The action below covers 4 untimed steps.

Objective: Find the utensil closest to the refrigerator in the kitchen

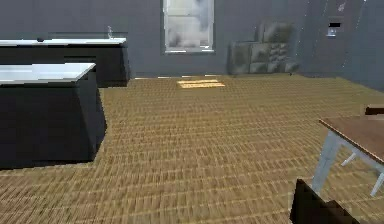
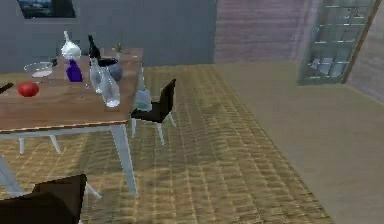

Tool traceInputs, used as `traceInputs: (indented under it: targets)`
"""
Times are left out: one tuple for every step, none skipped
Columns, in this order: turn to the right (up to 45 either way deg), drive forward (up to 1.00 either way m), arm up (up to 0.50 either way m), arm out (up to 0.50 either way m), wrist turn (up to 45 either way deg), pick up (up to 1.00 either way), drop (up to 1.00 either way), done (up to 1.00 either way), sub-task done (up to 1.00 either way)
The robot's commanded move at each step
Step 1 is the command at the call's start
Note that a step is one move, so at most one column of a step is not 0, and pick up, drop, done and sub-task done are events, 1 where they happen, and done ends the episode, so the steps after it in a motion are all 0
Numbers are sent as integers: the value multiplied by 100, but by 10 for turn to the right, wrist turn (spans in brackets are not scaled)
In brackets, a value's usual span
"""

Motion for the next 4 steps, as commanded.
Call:
traceInputs:
  targets:
    - [0,100,0,0,0,0,0,0,0]
    - [-30,0,0,0,0,0,0,0,0]
    - [0,10,0,0,0,0,0,0,0]
    - [450,0,0,0,0,0,0,0,0]
